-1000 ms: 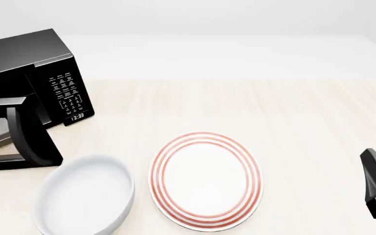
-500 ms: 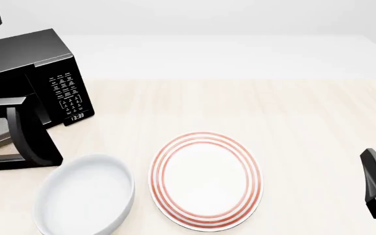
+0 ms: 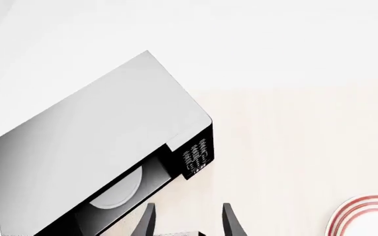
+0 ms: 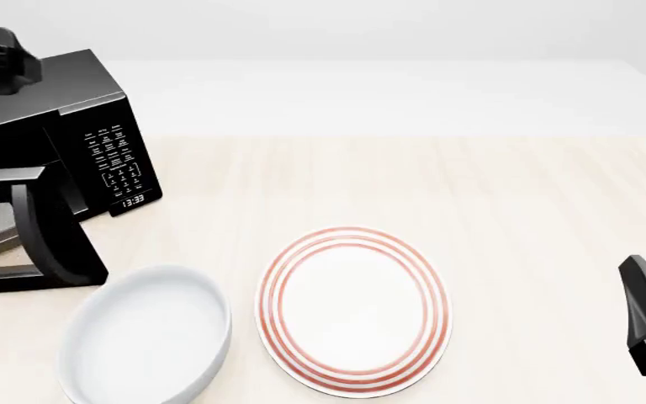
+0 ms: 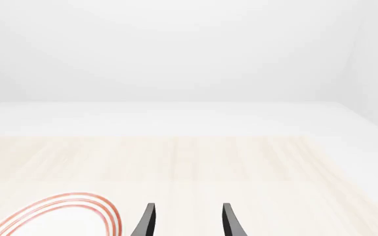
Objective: Open the microwave.
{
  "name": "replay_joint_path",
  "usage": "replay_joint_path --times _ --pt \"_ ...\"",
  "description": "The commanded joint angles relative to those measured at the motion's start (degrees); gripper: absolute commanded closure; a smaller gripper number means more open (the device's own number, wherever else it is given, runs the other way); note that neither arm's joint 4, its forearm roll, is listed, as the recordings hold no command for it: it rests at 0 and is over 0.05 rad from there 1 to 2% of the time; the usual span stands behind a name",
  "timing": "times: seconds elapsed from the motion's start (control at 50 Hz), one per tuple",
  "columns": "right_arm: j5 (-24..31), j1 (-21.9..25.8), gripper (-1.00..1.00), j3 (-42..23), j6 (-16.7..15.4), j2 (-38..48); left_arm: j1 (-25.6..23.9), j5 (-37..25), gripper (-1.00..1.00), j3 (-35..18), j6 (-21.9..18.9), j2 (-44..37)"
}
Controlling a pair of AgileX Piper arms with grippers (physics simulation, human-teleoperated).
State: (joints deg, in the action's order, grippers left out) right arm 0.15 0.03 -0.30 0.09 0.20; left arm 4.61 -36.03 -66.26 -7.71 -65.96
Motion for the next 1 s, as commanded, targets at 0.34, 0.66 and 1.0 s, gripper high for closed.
replay_joint_path --times 0.34,0.66,1.0 --pt "-0.01 0.01 -1.0 0.0 0.0 0.0 1.96 2.36 -1.0 2.51 2.02 -5.81" --pt "0.0 0.0 -1.0 0.0 0.01 0.0 4.16 5.09 -1.0 3.61 3.61 -7.74" --pt "0.0 0.01 -1.0 0.0 0.0 0.0 6.3 7.2 -1.0 4.08 3.74 -11.05"
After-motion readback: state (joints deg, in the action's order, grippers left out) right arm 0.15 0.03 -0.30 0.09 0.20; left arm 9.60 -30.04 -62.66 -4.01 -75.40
